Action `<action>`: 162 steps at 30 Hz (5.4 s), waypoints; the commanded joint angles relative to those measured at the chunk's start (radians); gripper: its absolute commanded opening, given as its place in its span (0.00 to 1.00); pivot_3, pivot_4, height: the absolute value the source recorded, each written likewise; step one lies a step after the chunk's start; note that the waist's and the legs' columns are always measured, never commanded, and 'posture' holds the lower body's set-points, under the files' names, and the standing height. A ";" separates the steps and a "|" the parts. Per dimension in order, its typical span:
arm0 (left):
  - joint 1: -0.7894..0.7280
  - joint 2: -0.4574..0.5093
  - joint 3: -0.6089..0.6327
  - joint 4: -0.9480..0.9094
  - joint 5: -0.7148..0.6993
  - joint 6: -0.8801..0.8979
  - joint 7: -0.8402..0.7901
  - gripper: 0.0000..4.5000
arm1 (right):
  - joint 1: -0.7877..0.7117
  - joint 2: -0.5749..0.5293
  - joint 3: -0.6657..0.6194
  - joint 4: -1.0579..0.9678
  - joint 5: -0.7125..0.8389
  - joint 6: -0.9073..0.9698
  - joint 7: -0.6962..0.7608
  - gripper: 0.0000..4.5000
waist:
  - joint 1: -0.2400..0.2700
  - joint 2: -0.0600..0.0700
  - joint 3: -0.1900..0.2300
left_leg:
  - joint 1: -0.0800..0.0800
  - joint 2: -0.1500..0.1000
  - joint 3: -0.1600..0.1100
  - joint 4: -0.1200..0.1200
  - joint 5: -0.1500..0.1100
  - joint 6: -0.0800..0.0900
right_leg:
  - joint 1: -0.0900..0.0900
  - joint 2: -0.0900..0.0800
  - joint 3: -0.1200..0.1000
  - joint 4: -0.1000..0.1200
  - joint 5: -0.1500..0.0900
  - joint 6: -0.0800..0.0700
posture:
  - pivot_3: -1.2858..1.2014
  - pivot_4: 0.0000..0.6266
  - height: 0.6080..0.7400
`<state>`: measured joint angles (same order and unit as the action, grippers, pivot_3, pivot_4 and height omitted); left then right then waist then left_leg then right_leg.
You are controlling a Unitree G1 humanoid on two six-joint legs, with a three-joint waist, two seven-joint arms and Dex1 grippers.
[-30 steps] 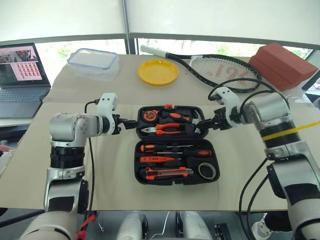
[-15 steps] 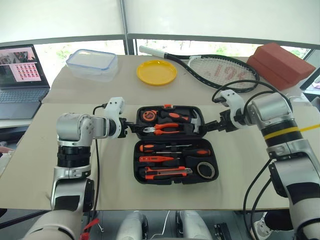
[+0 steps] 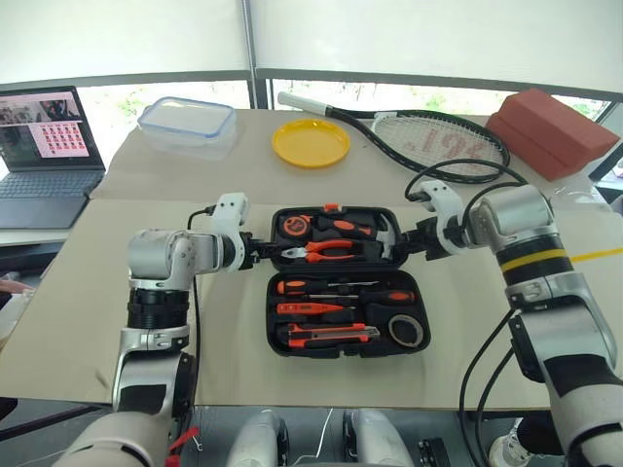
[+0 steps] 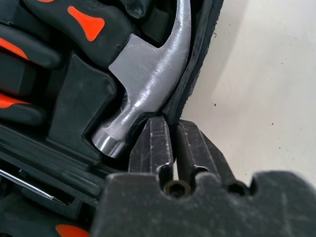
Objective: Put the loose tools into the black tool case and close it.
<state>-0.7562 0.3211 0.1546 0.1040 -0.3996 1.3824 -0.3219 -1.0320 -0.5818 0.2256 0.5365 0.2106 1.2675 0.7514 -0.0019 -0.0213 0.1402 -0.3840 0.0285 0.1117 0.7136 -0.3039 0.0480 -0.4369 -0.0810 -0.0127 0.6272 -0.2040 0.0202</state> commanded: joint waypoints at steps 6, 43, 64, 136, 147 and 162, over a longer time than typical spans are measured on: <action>0.031 -0.040 0.097 0.004 -0.024 0.018 0.034 0.07 | 0.016 0.016 -0.058 0.020 -0.005 0.000 -0.049 0.00 | -0.002 0.000 -0.001 | 0.001 0.000 0.000 0.000 0.000 0.000 | 0.000 0.000 0.000 0.001 0.000 0.000 | 0.52 0.24 1.00; 0.684 0.470 -0.187 0.024 0.368 -1.955 -0.481 0.57 | 0.764 -0.297 -0.218 -0.194 -0.261 -1.676 -0.044 0.92 | -0.011 0.000 -0.001 | 0.005 0.005 0.008 -0.004 -0.002 0.005 | 0.000 -0.001 0.001 -0.010 0.002 -0.002 | 0.52 0.24 1.00; 0.191 0.287 -0.342 0.233 0.265 -1.295 -0.721 0.00 | 1.209 -0.441 -0.189 -0.948 0.003 -1.016 0.253 0.02 | -0.002 -0.002 -0.001 | 0.014 0.005 0.005 -0.002 -0.006 0.011 | 0.013 0.004 0.002 -0.014 0.002 -0.001 | 0.52 0.24 1.00; 0.154 0.165 -0.396 -0.064 0.128 -0.823 -0.683 0.00 | 0.762 -0.189 -0.085 -0.891 0.060 -0.744 0.163 0.02 | 0.013 -0.008 0.001 | 0.002 0.002 0.002 0.003 -0.004 0.010 | 0.000 0.004 0.002 -0.003 0.000 -0.002 | 0.52 0.24 1.00; 0.158 0.164 -0.400 -0.065 0.132 -0.809 -0.688 0.00 | 0.752 -0.088 -0.119 -0.893 0.096 -0.757 0.138 0.02 | -0.002 -0.008 0.001 | 0.004 0.003 0.002 0.002 -0.004 0.009 | 0.000 0.004 0.003 -0.001 0.000 -0.003 | 0.52 0.24 1.00; 0.159 0.162 -0.424 -0.051 0.143 -0.804 -0.701 0.00 | 0.810 -0.106 -0.176 -0.918 0.115 -0.705 0.102 0.02 | 0.002 -0.008 0.001 | 0.005 0.003 0.002 0.002 -0.004 0.009 | 0.001 0.004 0.003 -0.001 0.000 -0.003 | 0.52 0.24 1.00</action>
<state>-0.6184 0.4765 -0.2397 0.0351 -0.2763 0.5653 -1.0160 -0.2240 -0.6635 0.1002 -0.3578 0.3168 0.5376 0.8631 0.0003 -0.0294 0.1409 -0.3790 0.0313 0.1136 0.7153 -0.3080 0.0570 -0.4363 -0.0773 -0.0098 0.6263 -0.2045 0.0176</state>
